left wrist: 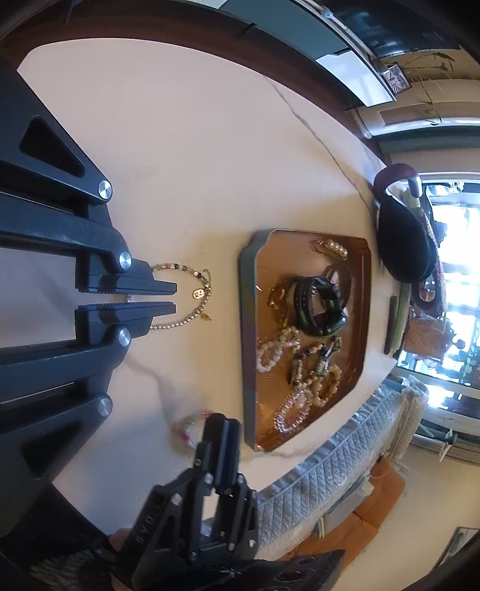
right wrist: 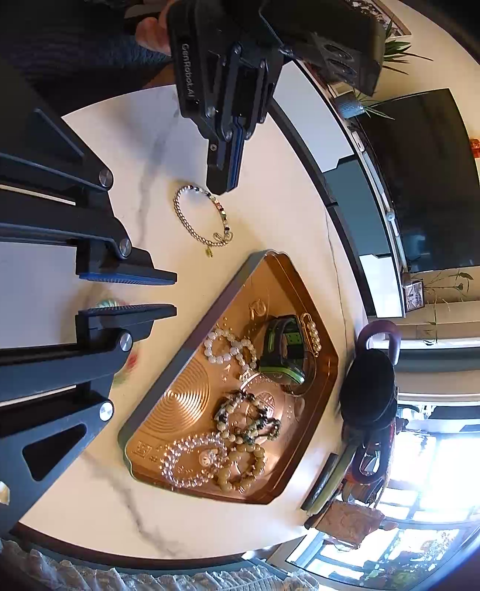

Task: Organize jewelry
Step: 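Grasp the silver-bead bracelet with the left tool while the right tool approaches the rainbow bracelet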

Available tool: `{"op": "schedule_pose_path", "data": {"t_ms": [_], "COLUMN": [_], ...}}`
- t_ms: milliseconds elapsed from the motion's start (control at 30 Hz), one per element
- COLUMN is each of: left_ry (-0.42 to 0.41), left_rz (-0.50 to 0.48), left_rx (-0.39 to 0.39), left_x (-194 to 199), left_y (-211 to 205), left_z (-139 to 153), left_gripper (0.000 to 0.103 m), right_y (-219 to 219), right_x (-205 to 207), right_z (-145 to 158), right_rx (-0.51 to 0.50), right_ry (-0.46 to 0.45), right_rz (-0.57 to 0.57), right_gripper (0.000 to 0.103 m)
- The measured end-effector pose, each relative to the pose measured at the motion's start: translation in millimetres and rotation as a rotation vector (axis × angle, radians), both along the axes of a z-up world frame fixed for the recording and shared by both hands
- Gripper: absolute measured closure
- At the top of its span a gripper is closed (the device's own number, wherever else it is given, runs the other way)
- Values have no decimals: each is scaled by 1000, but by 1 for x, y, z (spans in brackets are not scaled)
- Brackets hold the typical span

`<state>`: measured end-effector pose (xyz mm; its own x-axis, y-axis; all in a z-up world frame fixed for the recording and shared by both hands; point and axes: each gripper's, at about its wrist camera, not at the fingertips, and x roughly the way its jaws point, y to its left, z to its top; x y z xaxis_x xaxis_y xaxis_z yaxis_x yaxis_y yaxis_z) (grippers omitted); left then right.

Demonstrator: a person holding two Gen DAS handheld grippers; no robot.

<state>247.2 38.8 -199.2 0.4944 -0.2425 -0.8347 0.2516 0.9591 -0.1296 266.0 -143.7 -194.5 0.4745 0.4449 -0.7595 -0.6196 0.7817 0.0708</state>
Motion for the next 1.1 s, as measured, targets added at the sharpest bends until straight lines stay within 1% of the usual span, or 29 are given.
{"op": "schedule_pose_path", "data": {"t_ms": [100, 167, 200, 233, 267, 300, 333, 400, 467, 500, 567, 600, 633, 667, 767, 800, 867, 900, 933, 1000, 1100], "left_ry": [26, 32, 40, 49, 50, 44, 31, 9, 20, 21, 30, 16, 5, 14, 45, 45, 38, 22, 9, -9, -21], "left_rz": [11, 22, 28, 21, 10, 3, 3, 5, -2, -5, -12, -17, -22, -8, 29, 32, 41, 65, 72, 67, 50], "left_rx": [17, 36, 48, 57, 71, 91, 117, 164, 168, 156, 121, 126, 122, 117, 54, 55, 71, 76, 82, 61, 41], "left_x": [4, 7, 8, 8, 9, 8, 8, 8, 11, 12, 14, 14, 14, 18, 23, 23, 21, 19, 18, 16, 15], "left_y": [0, 0, -1, -3, -6, -10, -13, -18, -19, -18, -18, -18, -17, -13, -3, -2, -3, -2, -2, -1, -3], "left_z": [-8, -12, -14, -16, -18, -19, -20, -21, -24, -25, -26, -25, -23, -22, -22, -23, -22, -20, -16, -8, -3], "left_gripper": [100, 96, 91, 78, 69, 48, 35, 34, 34, 34, 37, 53, 90, 96, 97, 97, 97, 103, 103, 103, 103], "right_y": [-2, -4, -5, -6, -6, -7, -8, -11, -13, -14, -19, -21, -21, -22, -25, -27, -33, -36, -39, -42, -39], "right_x": [6, 7, 6, 6, 6, 6, 7, 9, 10, 10, 12, 13, 14, 14, 16, 17, 22, 24, 26, 28, 22], "right_z": [-2, -2, 0, 1, 1, 0, -2, -4, -3, -2, 0, 2, 3, 4, 6, 6, 1, -3, -6, -13, -18], "right_rx": [-7, 2, 6, 9, 9, 3, -5, -7, -5, -5, 19, 37, 41, 37, 36, 31, 1, -15, -25, -35, -65], "right_ry": [3, 6, -1, -2, 1, 2, 7, 16, 12, 8, 10, 15, 19, 11, 10, 11, 30, 41, 55, 90, 85], "right_rz": [-11, -12, -14, -12, -7, -7, -9, -16, -16, -20, -34, -35, -28, -28, -32, -36, -58, -67, -75, -73, -46], "right_gripper": [95, 95, 95, 95, 95, 95, 95, 95, 95, 95, 95, 95, 95, 95, 95, 95, 89, 83, 79, 79, 79]}}
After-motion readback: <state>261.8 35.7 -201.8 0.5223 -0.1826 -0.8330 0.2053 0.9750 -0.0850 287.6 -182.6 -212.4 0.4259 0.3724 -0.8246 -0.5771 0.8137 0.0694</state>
